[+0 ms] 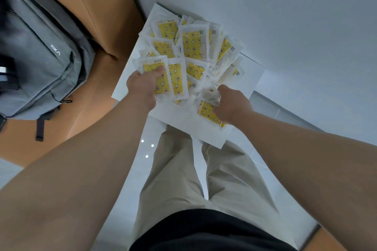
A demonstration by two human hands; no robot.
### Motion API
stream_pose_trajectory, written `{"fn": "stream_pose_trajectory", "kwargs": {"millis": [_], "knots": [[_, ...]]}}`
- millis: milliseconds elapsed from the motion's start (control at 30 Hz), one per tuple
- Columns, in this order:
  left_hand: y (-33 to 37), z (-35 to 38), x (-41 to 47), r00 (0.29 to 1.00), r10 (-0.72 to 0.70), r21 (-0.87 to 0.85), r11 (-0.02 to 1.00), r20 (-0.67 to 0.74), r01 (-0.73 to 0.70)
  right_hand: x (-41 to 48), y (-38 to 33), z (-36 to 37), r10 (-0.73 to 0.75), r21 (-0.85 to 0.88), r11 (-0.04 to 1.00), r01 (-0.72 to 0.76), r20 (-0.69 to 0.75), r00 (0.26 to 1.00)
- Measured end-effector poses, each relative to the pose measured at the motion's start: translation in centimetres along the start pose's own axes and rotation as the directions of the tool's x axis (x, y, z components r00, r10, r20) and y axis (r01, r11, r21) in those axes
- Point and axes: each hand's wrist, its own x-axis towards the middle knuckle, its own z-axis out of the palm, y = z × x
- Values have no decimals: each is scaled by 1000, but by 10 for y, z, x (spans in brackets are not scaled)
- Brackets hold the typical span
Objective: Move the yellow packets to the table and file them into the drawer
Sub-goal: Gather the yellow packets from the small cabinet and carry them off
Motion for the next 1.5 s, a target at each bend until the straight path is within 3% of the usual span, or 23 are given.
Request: {"fn": "stream_pose_trajectory", "kwargs": {"millis": [400, 533, 967, 1067, 1133, 1200, 1267, 1400, 1500], "knots": [[9, -24, -33, 989, 144, 137, 980, 26, -146, -35, 2, -18, 10, 9, 1000, -9, -34, 999], [16, -29, -54, 989, 143, 98, 984, 39, -146, -51, 5, -24, 27, 50, 998, -25, -49, 998], [51, -41, -111, 977, 124, 39, 990, 172, -132, -109, 16, -71, 161, 308, 944, -120, -109, 981], [55, -43, -125, 972, 118, 27, 992, 202, -126, -121, 17, -81, 215, 466, 874, -138, -117, 969], [54, -44, -133, 968, 115, 20, 992, 222, -122, -128, 20, -85, 248, 630, 764, -138, -89, 965], [55, -44, -142, 963, 115, 3, 993, 243, -119, -133, 23, -94, 245, 762, 637, -117, -56, 968], [56, -47, -153, 959, 123, -21, 992, 255, -122, -136, 23, -106, 204, 806, 587, -72, -62, 977], [47, -53, -176, 958, 142, -68, 989, 248, -129, -138, 26, -122, 107, 804, 595, 2, -82, 991], [27, -62, -192, 961, 144, -134, 984, 236, -115, -136, 29, -127, -6, 730, 680, 64, -81, 997]]}}
